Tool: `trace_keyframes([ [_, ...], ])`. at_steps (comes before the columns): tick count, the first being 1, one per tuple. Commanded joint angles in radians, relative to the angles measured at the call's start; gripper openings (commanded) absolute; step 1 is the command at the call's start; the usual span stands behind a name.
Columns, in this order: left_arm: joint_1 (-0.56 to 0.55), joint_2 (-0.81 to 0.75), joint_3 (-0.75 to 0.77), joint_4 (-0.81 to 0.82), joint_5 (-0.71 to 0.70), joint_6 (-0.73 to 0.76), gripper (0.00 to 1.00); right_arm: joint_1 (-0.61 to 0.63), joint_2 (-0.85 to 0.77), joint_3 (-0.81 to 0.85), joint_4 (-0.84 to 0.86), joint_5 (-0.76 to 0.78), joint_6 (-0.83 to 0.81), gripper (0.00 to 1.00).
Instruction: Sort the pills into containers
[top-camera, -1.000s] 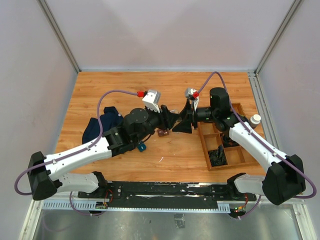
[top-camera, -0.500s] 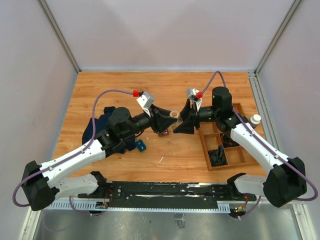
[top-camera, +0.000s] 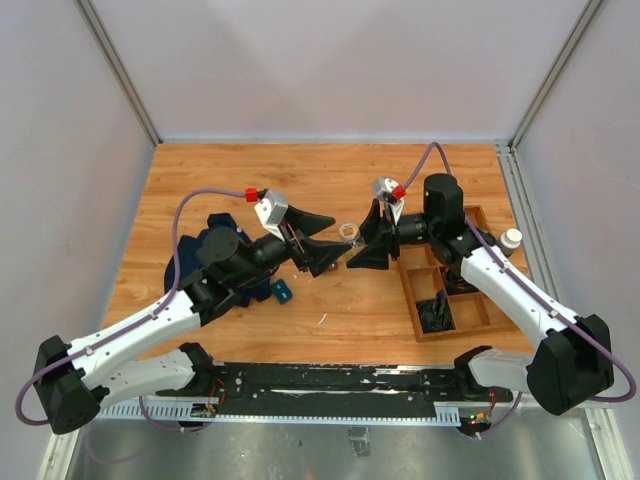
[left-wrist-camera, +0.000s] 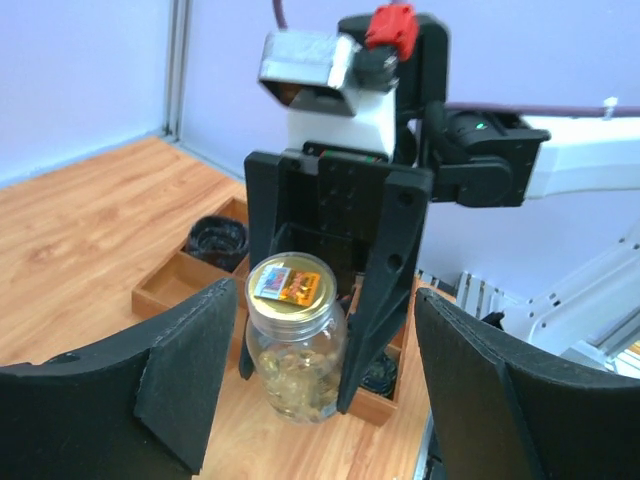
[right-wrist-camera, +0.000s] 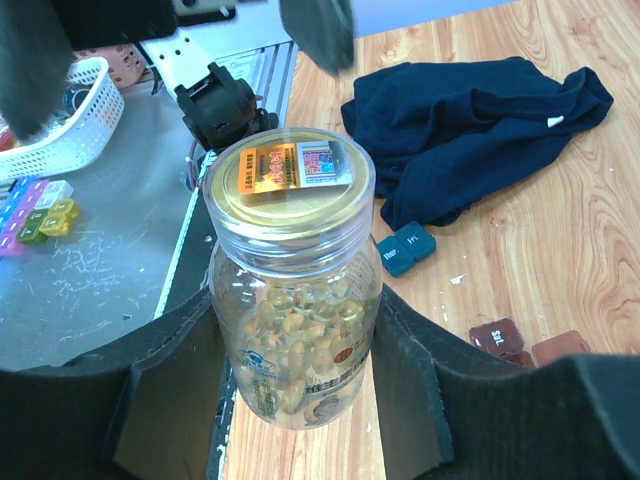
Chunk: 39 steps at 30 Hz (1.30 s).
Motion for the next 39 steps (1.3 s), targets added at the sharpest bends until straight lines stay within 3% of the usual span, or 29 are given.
trace_keyframes([
  [1, -0.002, 0.071, 0.025, 0.044, -0.016, -0.042, 0.74, -0.002, -0.015, 0.012, 0.003, -0.026, -0.025, 0.01],
  [5, -0.003, 0.109, 0.042, 0.046, -0.026, -0.049, 0.72, -0.002, -0.015, 0.012, 0.002, -0.028, -0.027, 0.01],
  [9, -0.002, 0.139, 0.053, 0.05, -0.014, -0.058, 0.62, -0.002, -0.016, 0.012, 0.002, -0.028, -0.029, 0.01],
  [17, -0.003, 0.172, 0.074, 0.055, 0.003, -0.059, 0.57, -0.001, -0.016, 0.014, -0.007, -0.027, -0.036, 0.01],
  [23, -0.003, 0.191, 0.085, 0.055, 0.016, -0.046, 0.28, -0.002, -0.014, 0.015, -0.017, -0.027, -0.048, 0.03],
  [25, -0.003, 0.199, 0.09, 0.061, 0.025, -0.036, 0.12, -0.002, -0.014, 0.015, -0.022, -0.026, -0.059, 0.14],
  [27, -0.003, 0.206, 0.088, 0.072, 0.025, -0.022, 0.01, -0.002, -0.014, 0.023, -0.047, -0.02, -0.088, 0.4],
  [32, 0.016, 0.22, 0.073, 0.103, -0.009, 0.005, 0.0, -0.012, -0.02, 0.059, -0.172, 0.063, -0.189, 0.99],
  [39, 0.095, 0.291, 0.052, 0.196, -0.048, 0.019, 0.0, -0.075, -0.028, 0.091, -0.277, 0.149, -0.294, 0.98],
])
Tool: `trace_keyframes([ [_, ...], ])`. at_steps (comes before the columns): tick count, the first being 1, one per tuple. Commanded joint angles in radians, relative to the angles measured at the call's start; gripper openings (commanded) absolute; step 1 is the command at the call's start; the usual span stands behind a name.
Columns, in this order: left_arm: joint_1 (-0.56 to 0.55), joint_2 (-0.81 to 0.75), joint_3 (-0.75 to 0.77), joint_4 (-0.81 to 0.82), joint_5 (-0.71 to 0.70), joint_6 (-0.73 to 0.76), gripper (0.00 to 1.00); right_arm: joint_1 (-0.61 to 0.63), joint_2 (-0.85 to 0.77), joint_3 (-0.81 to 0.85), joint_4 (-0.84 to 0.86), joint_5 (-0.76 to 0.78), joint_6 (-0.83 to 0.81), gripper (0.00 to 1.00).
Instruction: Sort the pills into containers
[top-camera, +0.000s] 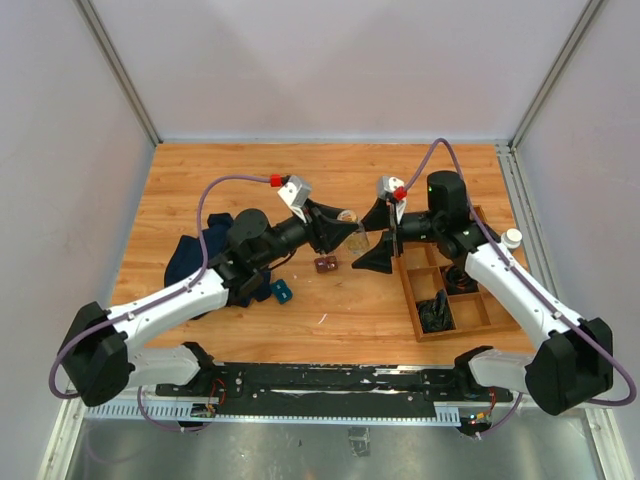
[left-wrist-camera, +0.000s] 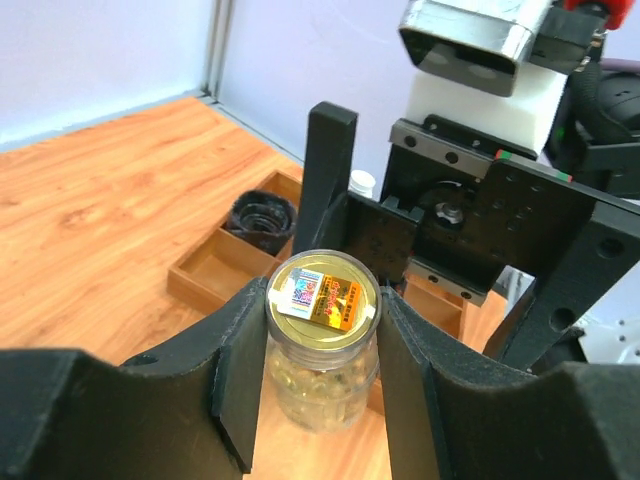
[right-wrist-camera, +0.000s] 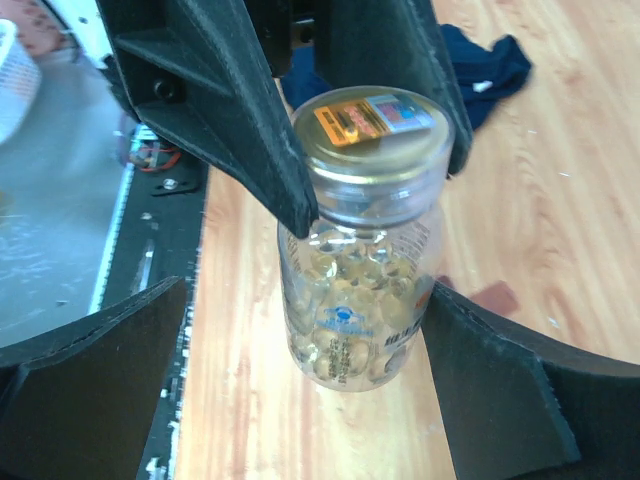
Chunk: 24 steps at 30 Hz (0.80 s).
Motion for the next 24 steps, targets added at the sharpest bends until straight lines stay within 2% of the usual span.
trace_keyframes([
  [1, 0.043, 0.059, 0.001, 0.129, -0.083, 0.054, 0.0, -0.068, -0.028, 0.061, -0.127, 0.1, -0.135, 0.98],
  [7, 0.064, 0.278, 0.056, 0.328, -0.19, 0.18, 0.0, -0.239, -0.055, 0.079, -0.139, 0.208, -0.114, 0.99],
  [13, 0.069, 0.564, 0.26, 0.424, -0.255, 0.247, 0.0, -0.387, -0.123, 0.016, 0.012, 0.306, 0.035, 0.99],
  [18, 0.084, 0.805, 0.462, 0.445, -0.291, 0.262, 0.0, -0.456, -0.16, -0.024, 0.087, 0.338, 0.121, 0.99],
  [24, 0.104, 1.033, 0.737, 0.324, -0.359, 0.175, 0.0, -0.474, -0.161, -0.034, 0.102, 0.339, 0.137, 0.98],
])
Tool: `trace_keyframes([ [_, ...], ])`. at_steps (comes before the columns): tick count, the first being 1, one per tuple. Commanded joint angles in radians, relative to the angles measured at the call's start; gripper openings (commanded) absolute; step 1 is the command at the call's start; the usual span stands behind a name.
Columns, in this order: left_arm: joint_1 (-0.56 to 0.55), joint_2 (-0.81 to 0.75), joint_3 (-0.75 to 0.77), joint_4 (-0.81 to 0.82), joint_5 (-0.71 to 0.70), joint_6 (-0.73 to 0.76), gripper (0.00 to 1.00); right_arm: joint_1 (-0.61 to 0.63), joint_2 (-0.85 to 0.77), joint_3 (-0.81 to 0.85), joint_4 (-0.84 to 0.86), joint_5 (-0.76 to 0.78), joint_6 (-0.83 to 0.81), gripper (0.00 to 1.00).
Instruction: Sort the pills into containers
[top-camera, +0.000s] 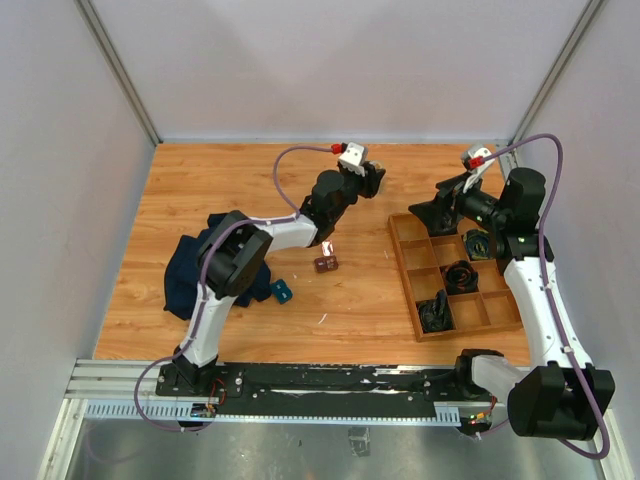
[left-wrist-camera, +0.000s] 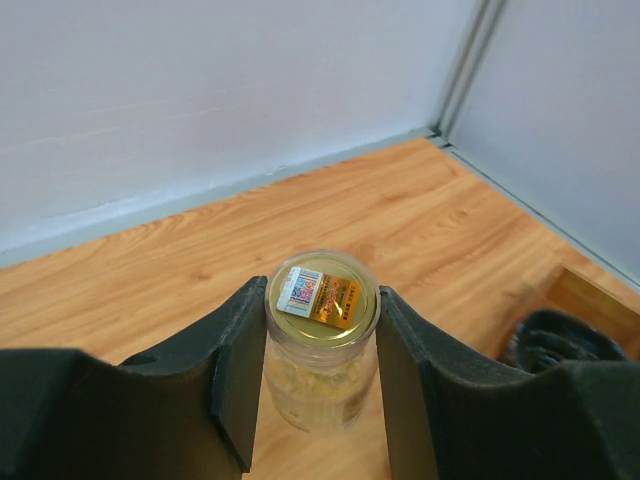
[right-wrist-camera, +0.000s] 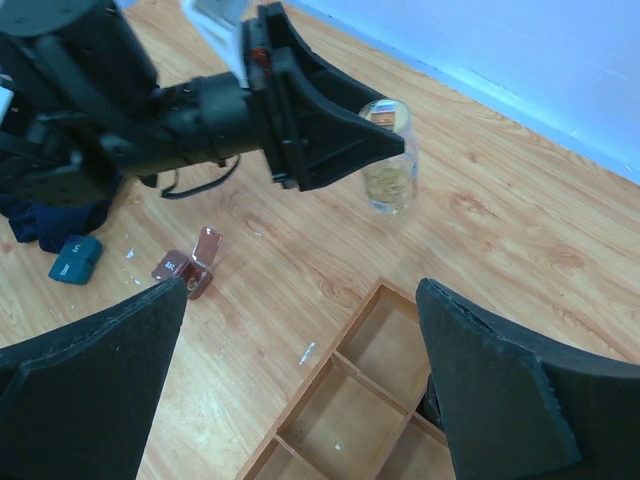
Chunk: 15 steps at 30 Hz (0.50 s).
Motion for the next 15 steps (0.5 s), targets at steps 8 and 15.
trace_keyframes([
  [8, 0.017, 0.299, 0.433, -0.223, -0.159, -0.179, 0.0, -0.026, -0.005, -0.018, 0.05, 0.011, 0.042, 0.98],
  [15, 0.003, 0.372, 0.512, -0.298, -0.143, -0.259, 0.08, -0.026, 0.008, -0.018, 0.048, 0.001, 0.043, 0.99],
])
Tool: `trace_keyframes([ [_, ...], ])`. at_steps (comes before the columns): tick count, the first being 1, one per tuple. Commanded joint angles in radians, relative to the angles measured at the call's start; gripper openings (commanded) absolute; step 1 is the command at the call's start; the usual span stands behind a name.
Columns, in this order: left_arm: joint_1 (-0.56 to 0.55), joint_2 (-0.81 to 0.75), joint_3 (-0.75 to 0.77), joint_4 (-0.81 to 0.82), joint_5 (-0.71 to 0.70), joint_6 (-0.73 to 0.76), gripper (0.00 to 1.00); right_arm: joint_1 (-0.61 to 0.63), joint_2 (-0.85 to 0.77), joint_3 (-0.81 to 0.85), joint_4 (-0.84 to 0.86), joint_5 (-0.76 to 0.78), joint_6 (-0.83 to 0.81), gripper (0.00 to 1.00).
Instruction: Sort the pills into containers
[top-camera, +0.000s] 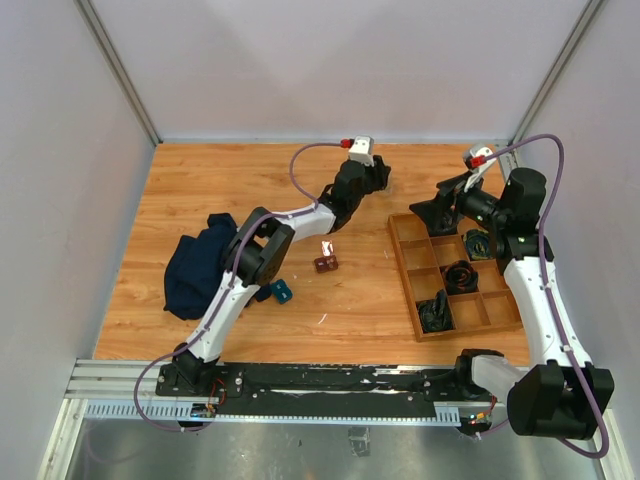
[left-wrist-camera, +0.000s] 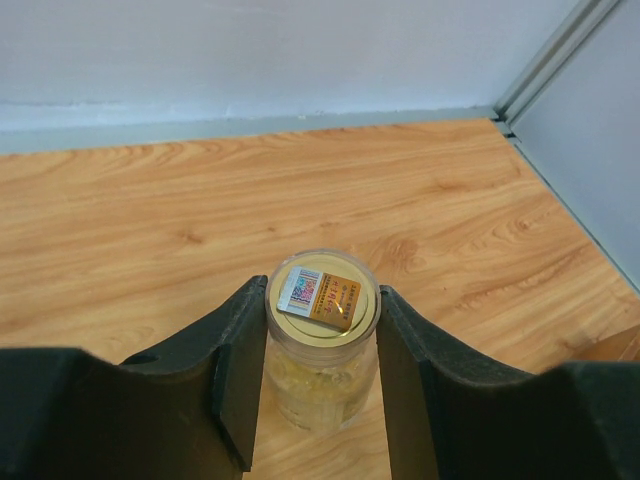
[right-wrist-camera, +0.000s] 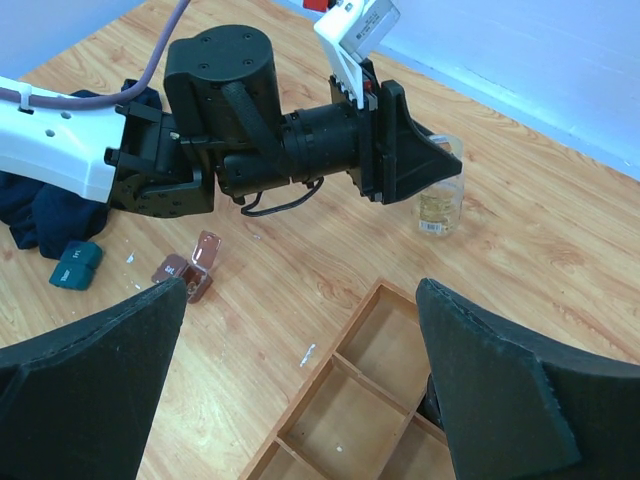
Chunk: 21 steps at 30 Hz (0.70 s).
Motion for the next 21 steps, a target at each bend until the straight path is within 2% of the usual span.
trace_keyframes([
  [1, -0.015, 0.034, 0.06, -0.047, -0.012, -0.054, 0.13, -0.016, 0.006, -0.009, 0.022, -0.008, 0.013, 0.98],
  [7, -0.036, 0.018, 0.059, -0.093, -0.016, 0.01, 0.51, -0.022, 0.031, 0.001, 0.011, -0.061, 0.01, 0.98],
  [12, -0.041, -0.067, 0.001, -0.093, 0.002, 0.042, 0.68, -0.031, 0.032, -0.001, 0.005, -0.084, -0.011, 0.98],
  [21, -0.061, -0.221, -0.083, -0.092, 0.084, 0.12, 0.71, -0.052, 0.003, -0.008, 0.001, -0.096, -0.014, 0.99],
])
